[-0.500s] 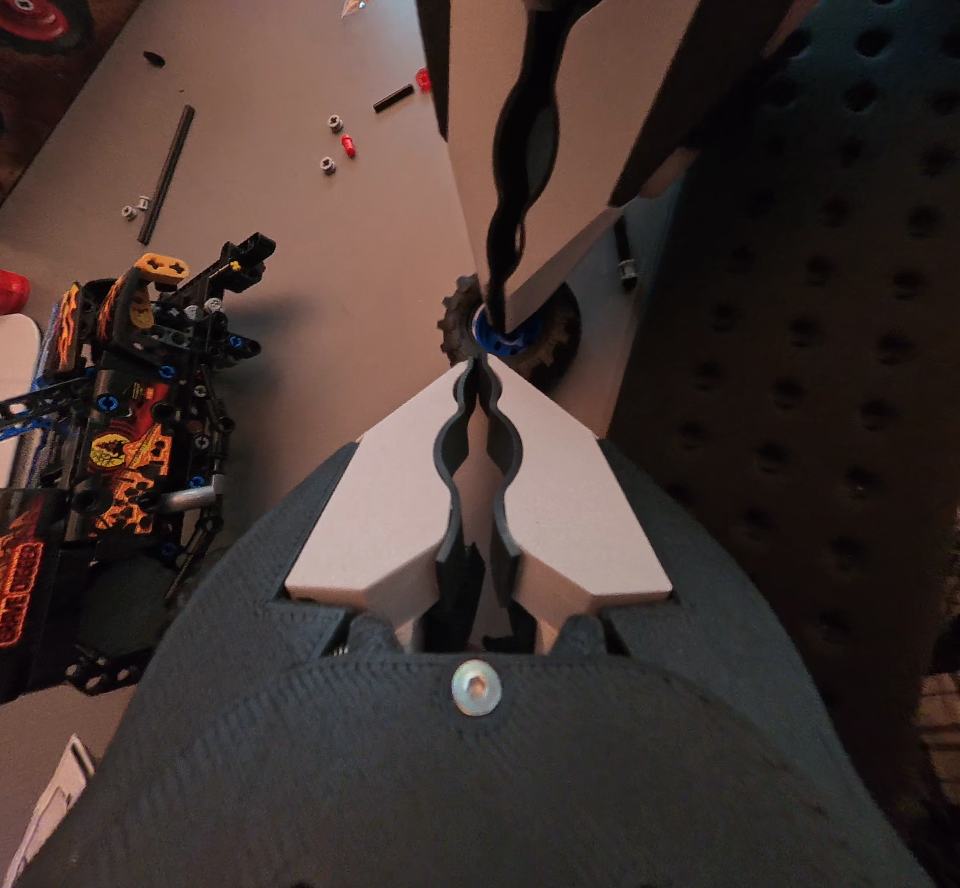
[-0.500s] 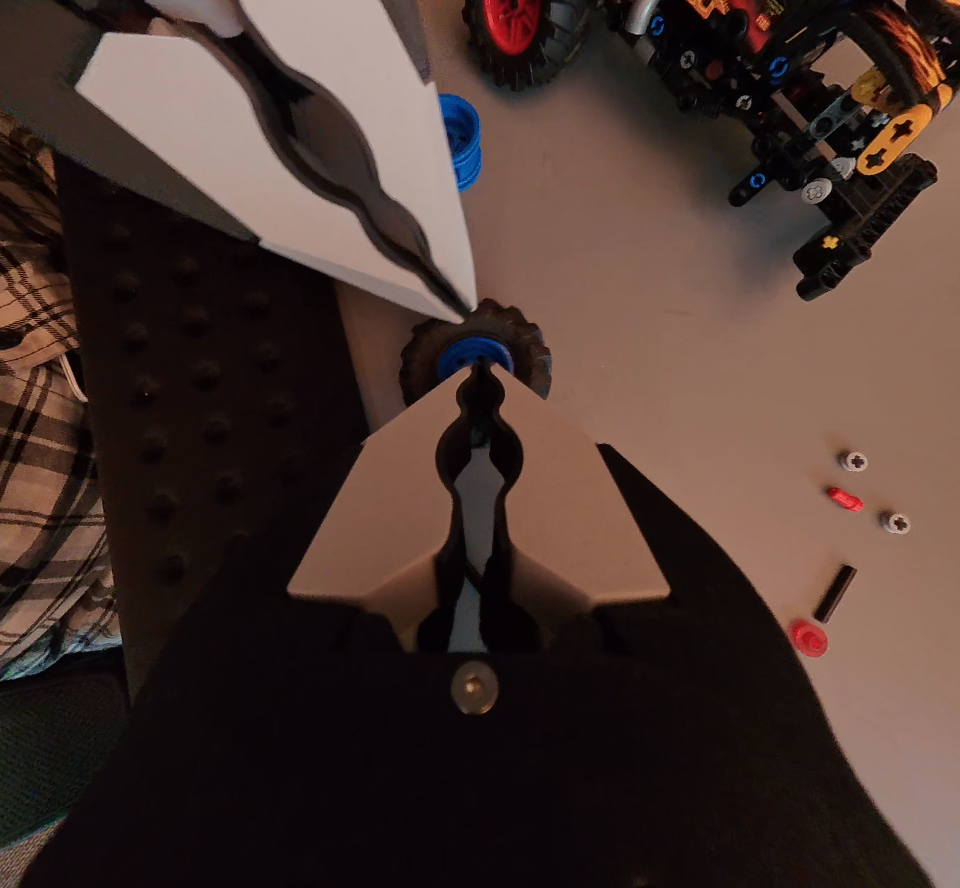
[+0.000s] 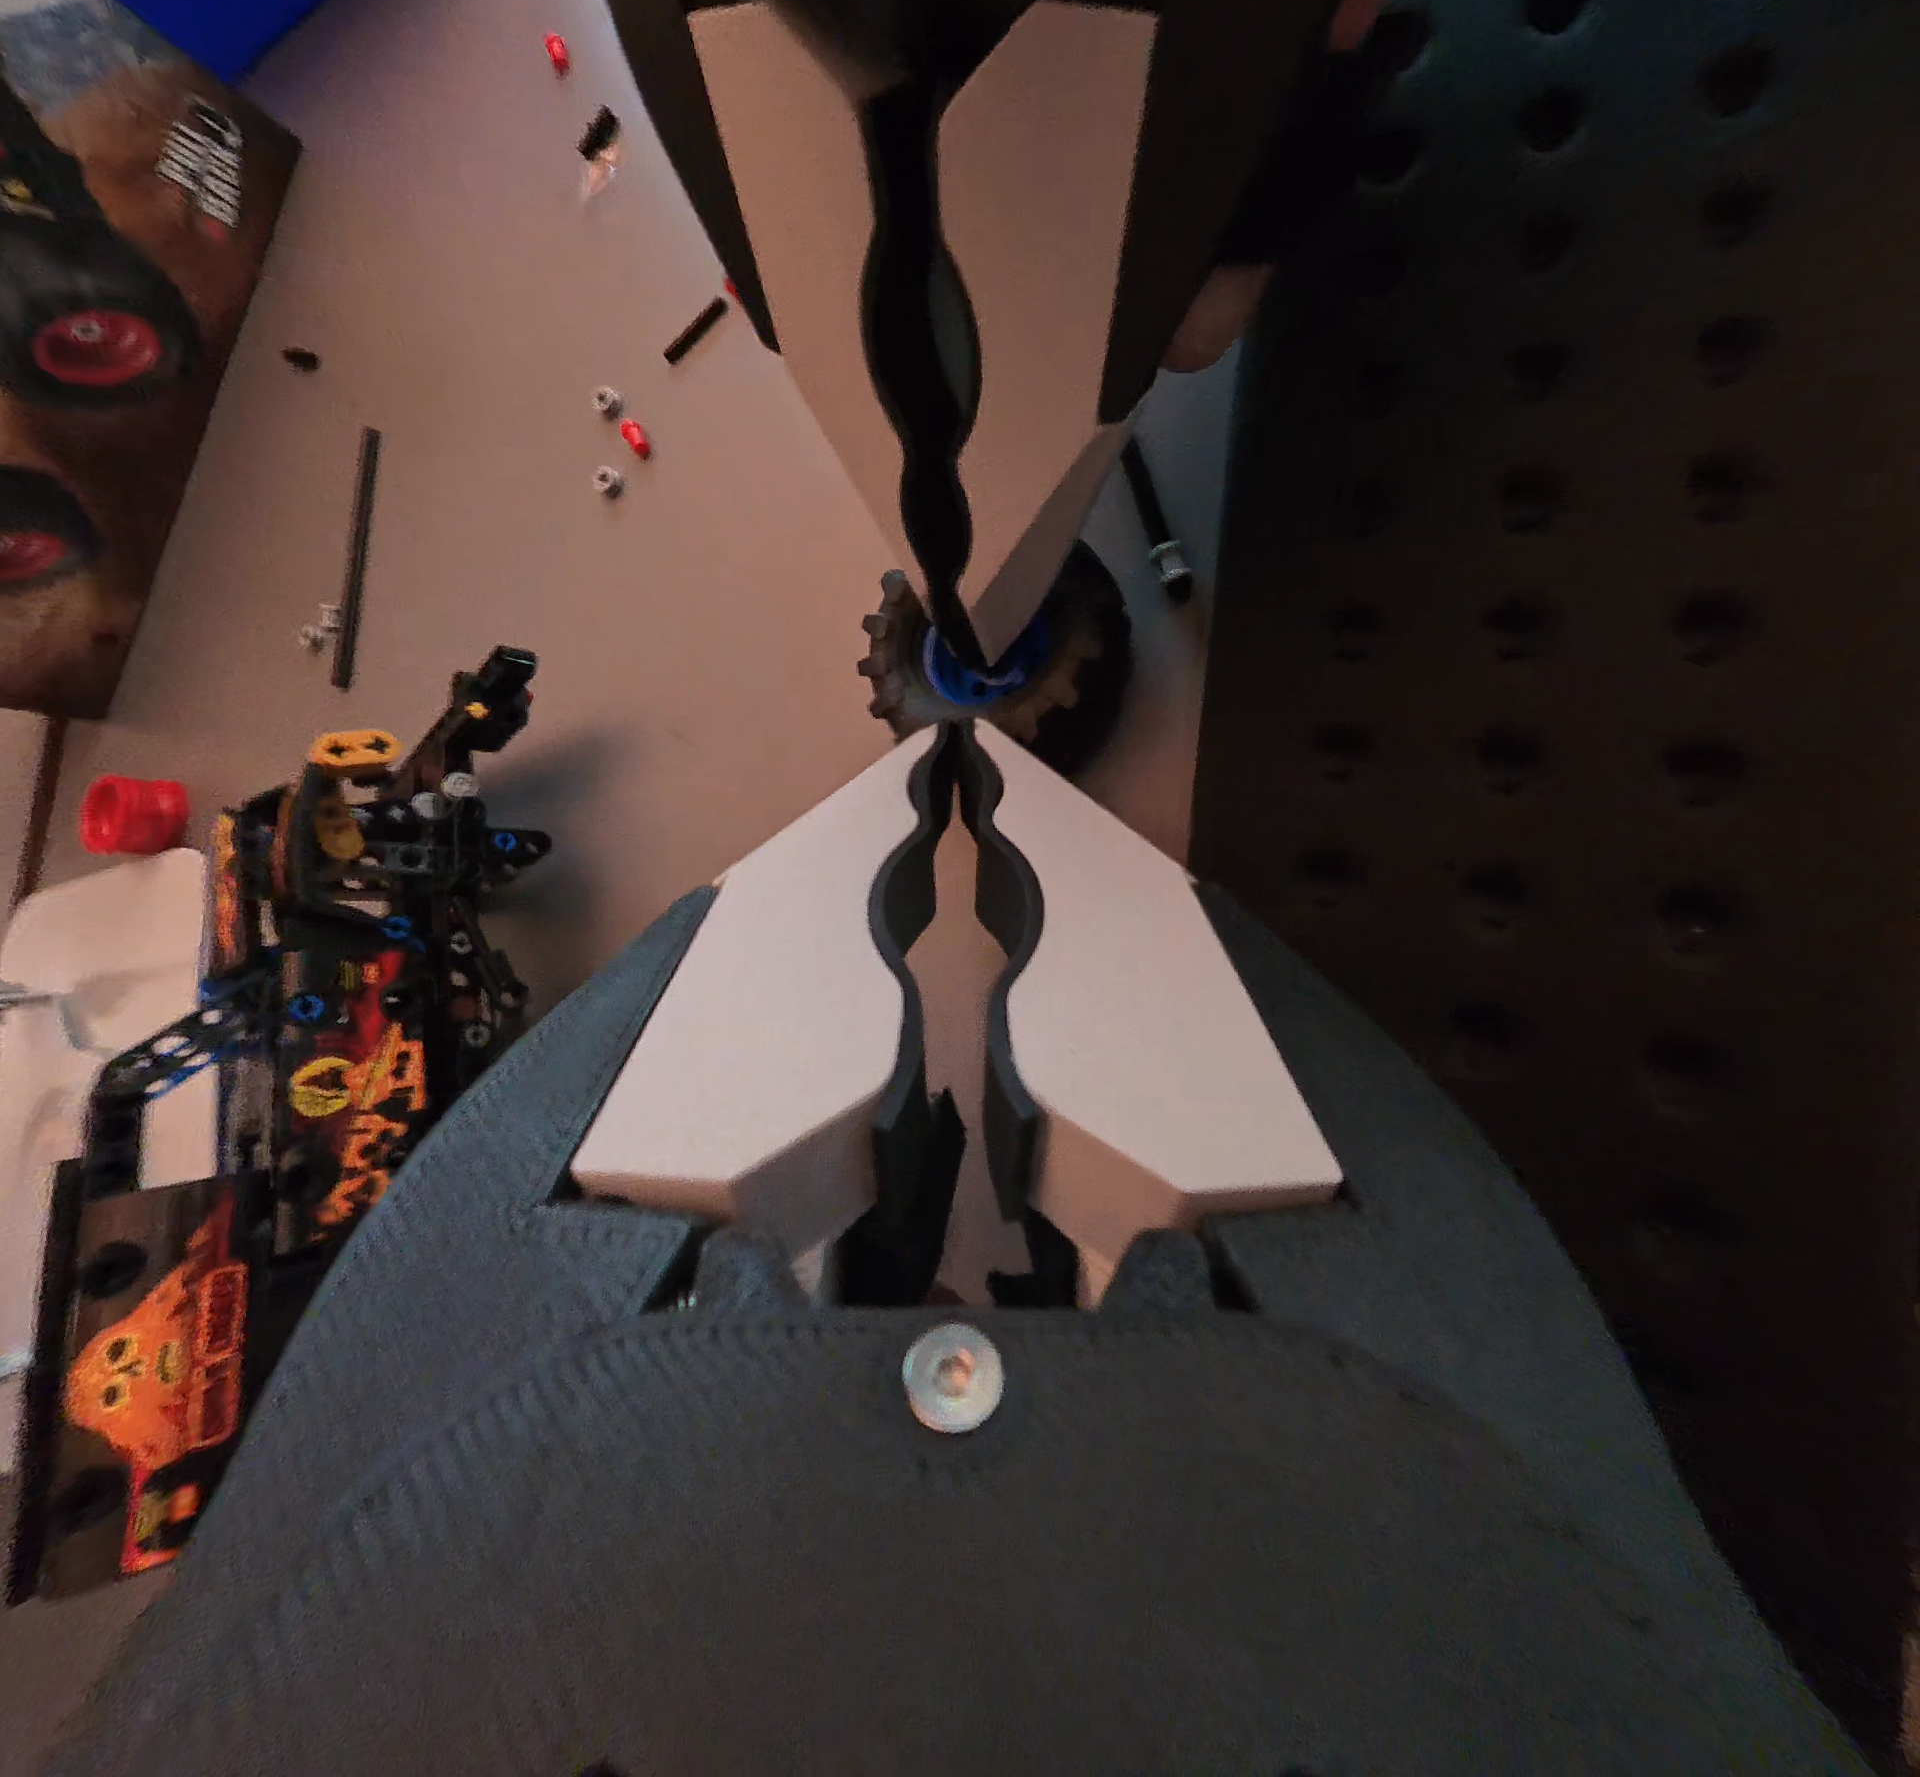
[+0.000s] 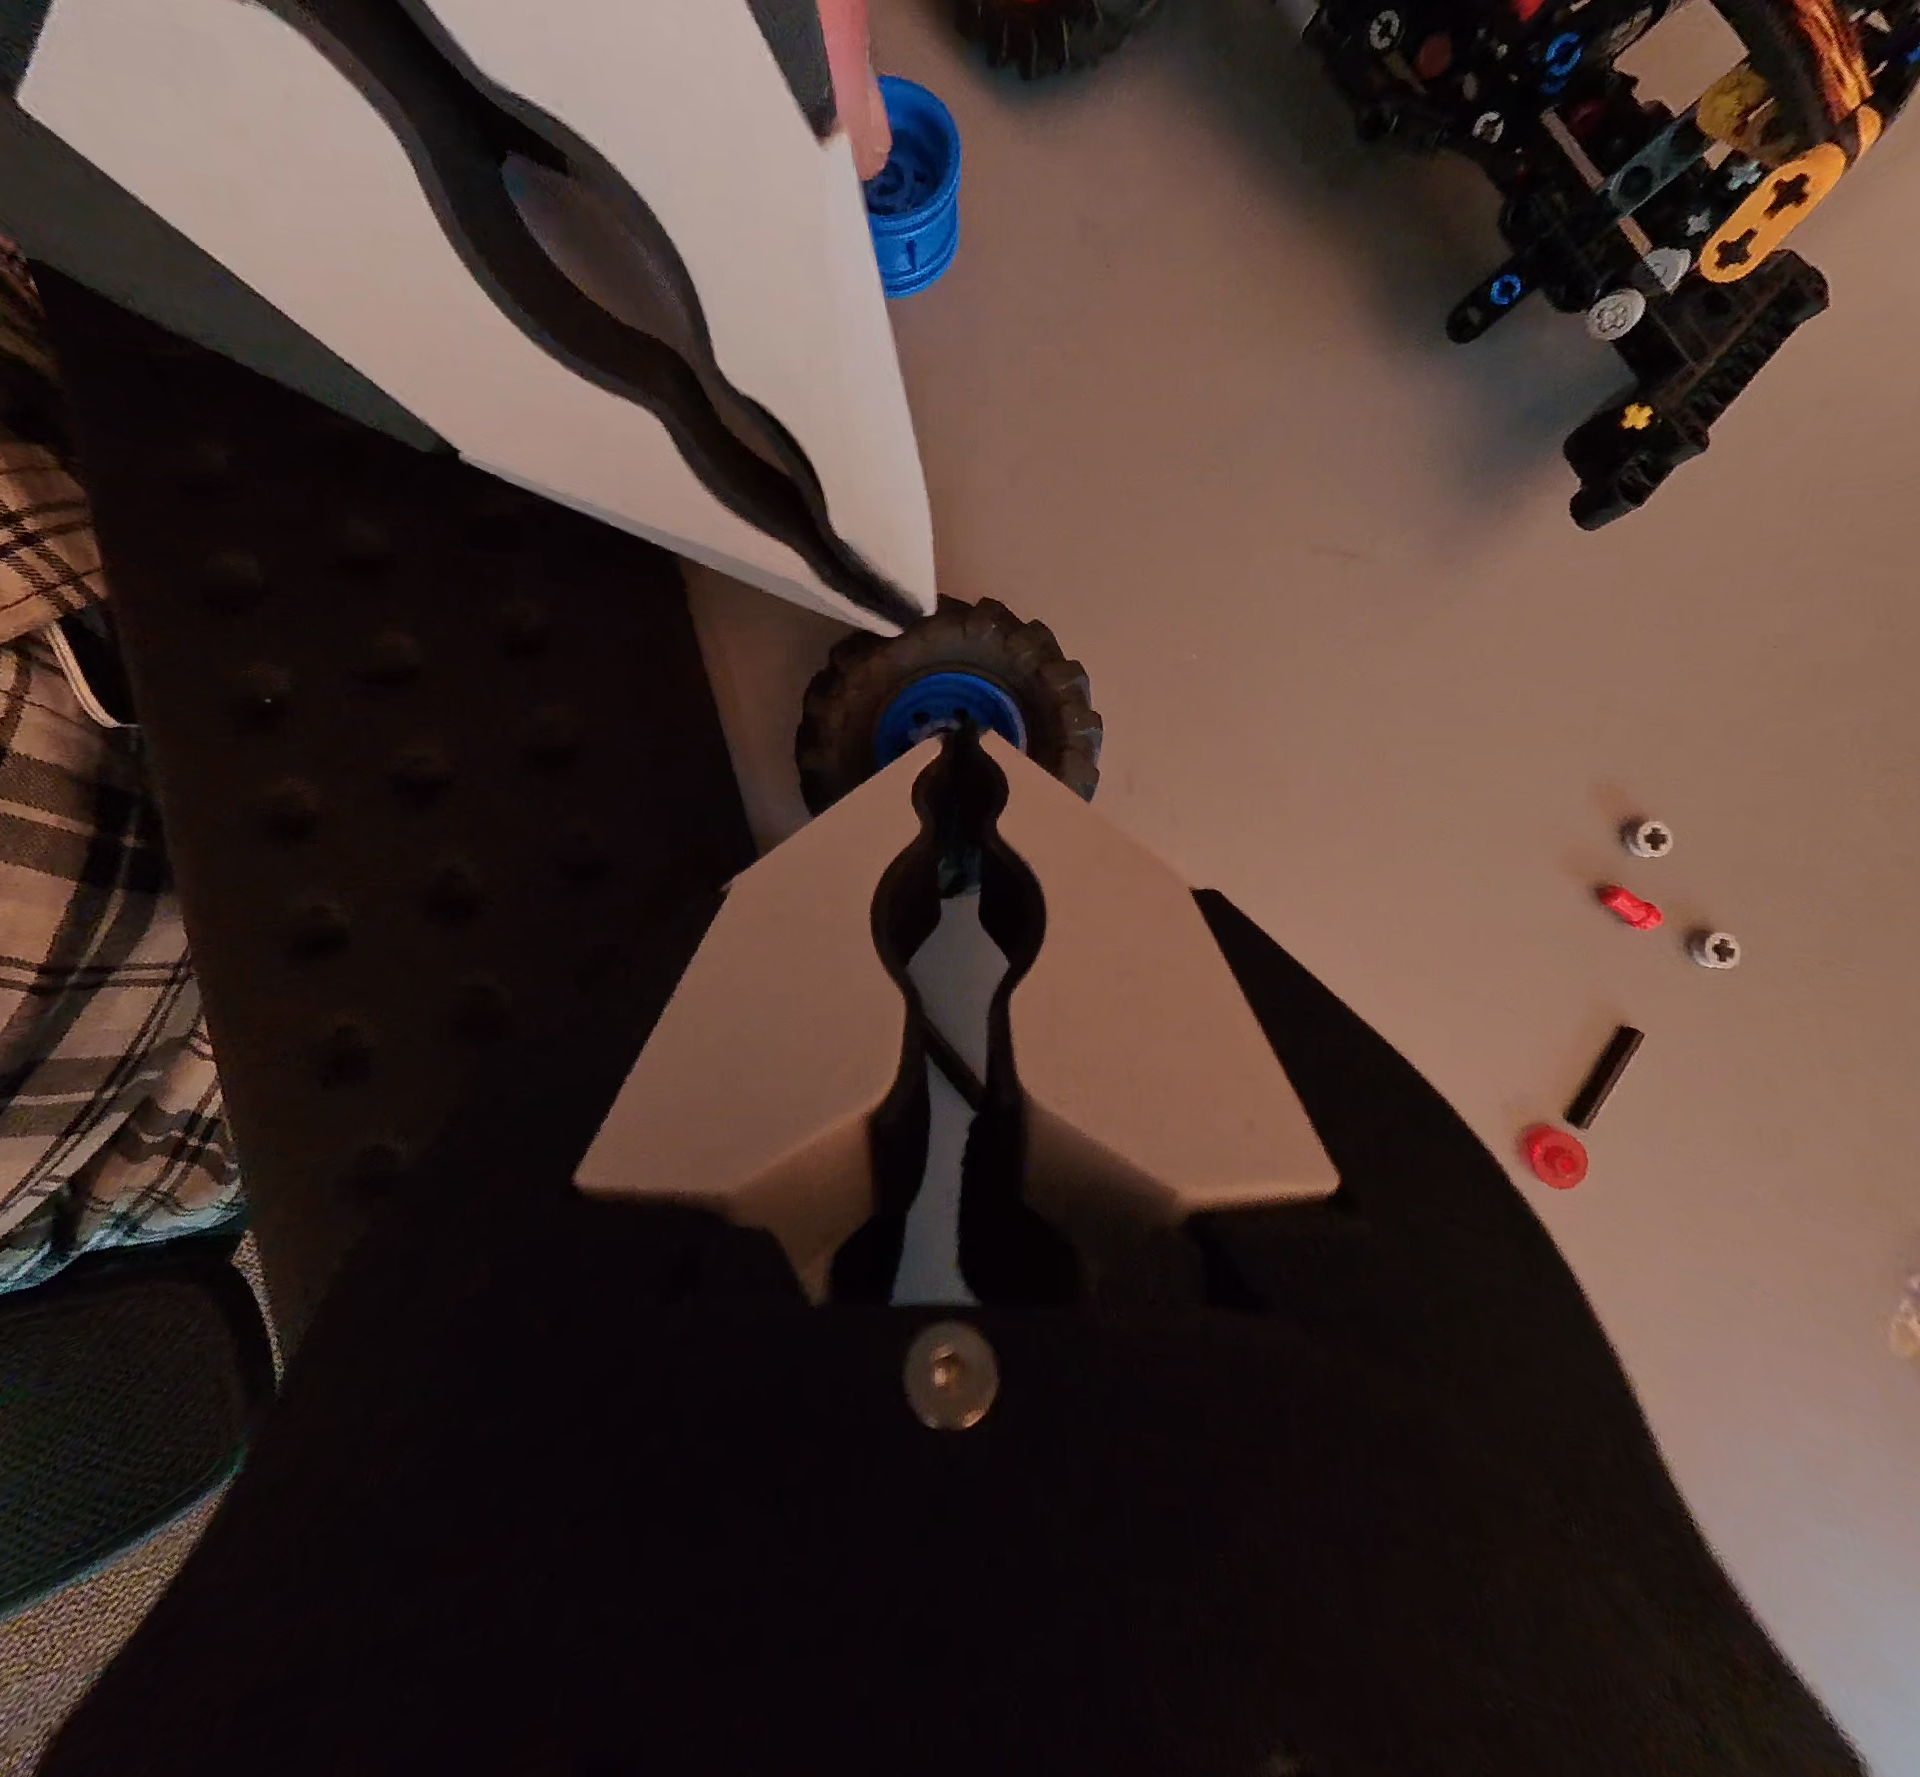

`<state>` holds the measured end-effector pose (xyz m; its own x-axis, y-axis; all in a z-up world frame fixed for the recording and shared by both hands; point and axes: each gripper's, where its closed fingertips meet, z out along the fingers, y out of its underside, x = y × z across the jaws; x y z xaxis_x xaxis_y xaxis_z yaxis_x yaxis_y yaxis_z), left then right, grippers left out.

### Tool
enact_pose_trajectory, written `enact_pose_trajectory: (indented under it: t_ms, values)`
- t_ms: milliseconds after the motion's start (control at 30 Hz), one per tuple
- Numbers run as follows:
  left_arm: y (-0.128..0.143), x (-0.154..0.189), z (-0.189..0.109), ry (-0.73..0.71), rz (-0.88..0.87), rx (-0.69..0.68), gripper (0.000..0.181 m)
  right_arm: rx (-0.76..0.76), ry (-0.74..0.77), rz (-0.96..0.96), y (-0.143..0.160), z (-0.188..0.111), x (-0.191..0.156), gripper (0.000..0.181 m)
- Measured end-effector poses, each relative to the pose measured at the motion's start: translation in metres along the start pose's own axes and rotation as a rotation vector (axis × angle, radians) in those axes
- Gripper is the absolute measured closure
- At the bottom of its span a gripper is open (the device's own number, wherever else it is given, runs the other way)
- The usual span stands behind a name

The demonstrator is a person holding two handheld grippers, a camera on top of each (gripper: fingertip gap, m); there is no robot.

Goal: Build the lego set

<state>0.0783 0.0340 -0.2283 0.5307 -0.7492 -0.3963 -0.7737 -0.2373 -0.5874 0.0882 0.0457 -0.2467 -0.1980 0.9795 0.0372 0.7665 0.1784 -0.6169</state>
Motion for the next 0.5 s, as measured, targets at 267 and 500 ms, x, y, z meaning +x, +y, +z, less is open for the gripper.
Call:
enact_pose_trajectory:
  t_ms: [267,500]
  values:
    - [-0.001,0.000,0.009,0.022,0.064,-0.010,0.181,0.026,-0.002,0.036,-0.003,0.003,0.002,0.181]
    - [0.005,0.001,0.008,0.042,0.089,-0.057,0.180,0.059,-0.020,0.068,-0.003,0.003,0.002,0.181]
